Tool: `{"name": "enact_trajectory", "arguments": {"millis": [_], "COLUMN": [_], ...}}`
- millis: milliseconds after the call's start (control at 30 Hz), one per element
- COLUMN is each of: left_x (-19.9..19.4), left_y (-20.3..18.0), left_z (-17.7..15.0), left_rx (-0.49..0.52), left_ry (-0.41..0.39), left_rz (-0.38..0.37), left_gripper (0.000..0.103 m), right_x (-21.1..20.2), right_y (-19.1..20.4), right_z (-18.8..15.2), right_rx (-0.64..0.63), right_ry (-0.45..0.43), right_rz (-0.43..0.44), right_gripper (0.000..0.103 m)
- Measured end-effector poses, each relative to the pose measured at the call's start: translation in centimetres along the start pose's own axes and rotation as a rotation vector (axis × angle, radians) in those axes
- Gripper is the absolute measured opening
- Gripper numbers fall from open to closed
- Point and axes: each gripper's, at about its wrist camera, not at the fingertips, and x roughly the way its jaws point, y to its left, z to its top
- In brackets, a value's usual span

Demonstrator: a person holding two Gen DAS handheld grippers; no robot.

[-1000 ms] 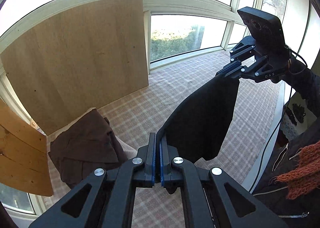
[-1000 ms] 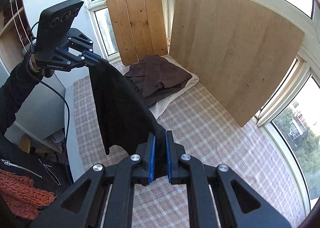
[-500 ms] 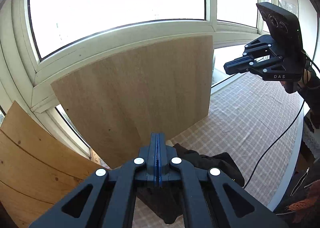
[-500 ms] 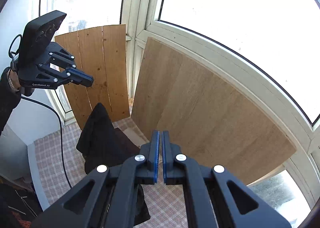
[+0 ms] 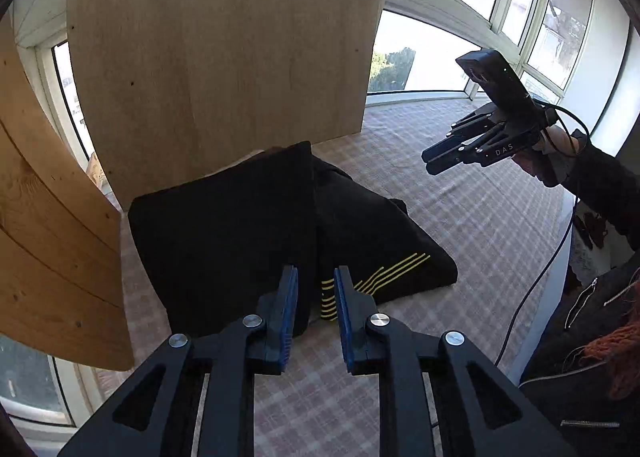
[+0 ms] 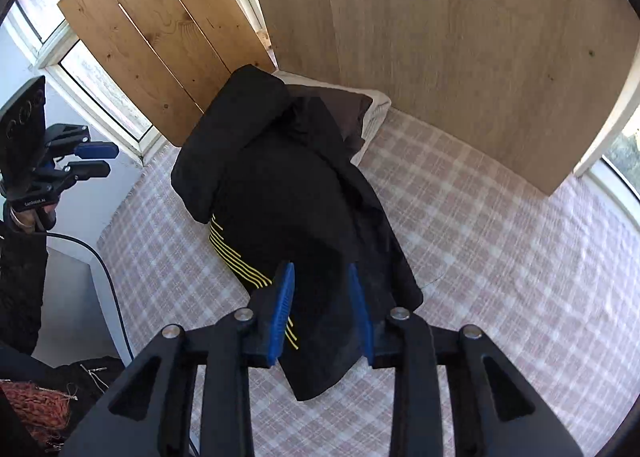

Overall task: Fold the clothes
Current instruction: 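Lift the folded black pants with both tools onto the brown clothes stack, then open both tools and release the pants on the stack, then grasp the black shorts with yellow stripes with the right tool and lift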

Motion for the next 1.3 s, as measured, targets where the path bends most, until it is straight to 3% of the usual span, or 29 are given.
{"name": "enact_trajectory", "arguments": {"millis": [133, 267, 333, 367, 400, 433, 467, 533, 700, 767, 867, 933, 967, 1000, 1033, 1100, 1200, 1300], "left_x": [1.8, 2.2, 1.9, 1.8, 1.6, 1.5, 1.3, 1.0, -0.7, -2.2, -5.1, -7.1, -7.7, -8.2, -8.5, -8.2, -6.8, -5.0], "left_y": [-0.3, -2.1, -3.3, -3.9, -4.6, -5.3, -5.9, -7.0, -8.5, -9.2, -11.1, -12.5, -13.0, -13.3, -13.5, -12.8, -11.5, -10.3], "left_z": [-5.0, -7.8, -8.5, -8.8, -9.2, -9.6, -9.9, -10.5, -12.2, -12.8, -13.3, -13.3, -13.3, -13.2, -13.2, -13.2, -13.2, -13.3], "left_rx": [-0.162, -0.225, -0.246, -0.254, -0.258, -0.260, -0.263, -0.278, -0.386, -0.401, -0.350, -0.280, -0.257, -0.242, -0.239, -0.268, -0.300, -0.297], "left_ry": [0.013, 0.011, -0.017, -0.032, -0.050, -0.068, -0.083, -0.115, -0.298, -0.379, -0.497, -0.559, -0.577, -0.594, -0.610, -0.602, -0.556, -0.505], "left_rz": [-0.016, 0.041, 0.042, 0.037, 0.040, 0.050, 0.052, 0.047, 0.007, 0.052, 0.182, 0.264, 0.285, 0.303, 0.314, 0.286, 0.206, 0.210], "left_gripper": [0.028, 0.049, 0.054, 0.062, 0.076, 0.080, 0.080, 0.080, 0.081, 0.081, 0.081, 0.088, 0.096, 0.103, 0.102, 0.102, 0.102, 0.102], "right_x": [1.8, 1.9, 1.1, 0.8, 0.6, 0.3, 0.0, -0.5, -2.4, -3.6, -6.4, -8.2, -8.9, -9.5, -9.4, -7.8, -5.4, -3.6], "right_y": [-1.7, -1.2, -0.8, -0.4, 0.1, 0.5, 1.0, 2.0, 5.3, 6.4, 8.6, 9.5, 9.9, 10.0, 9.5, 8.1, 6.0, 4.4], "right_z": [-6.5, -11.6, -13.7, -14.4, -15.1, -15.8, -16.6, -17.9, -19.3, -19.7, -20.2, -20.3, -20.2, -20.1, -19.8, -18.8, -18.7, -18.8], "right_rx": [0.166, 0.230, 0.264, 0.267, 0.271, 0.274, 0.277, 0.280, 0.217, 0.202, 0.136, 0.117, 0.113, 0.115, 0.138, 0.207, 0.313, 0.373], "right_ry": [0.005, -0.030, -0.104, -0.131, -0.159, -0.186, -0.214, -0.263, -0.333, -0.369, -0.476, -0.548, -0.581, -0.606, -0.596, -0.505, -0.449, -0.418], "right_rz": [0.061, 0.008, -0.010, -0.018, -0.025, -0.032, -0.040, -0.062, -0.233, -0.288, -0.357, -0.402, -0.413, -0.409, -0.355, -0.220, -0.152, -0.128], "right_gripper": [0.047, 0.047, 0.047, 0.048, 0.062, 0.083, 0.089, 0.090, 0.090, 0.090, 0.090, 0.090, 0.090, 0.090, 0.090, 0.090, 0.090, 0.090]}}
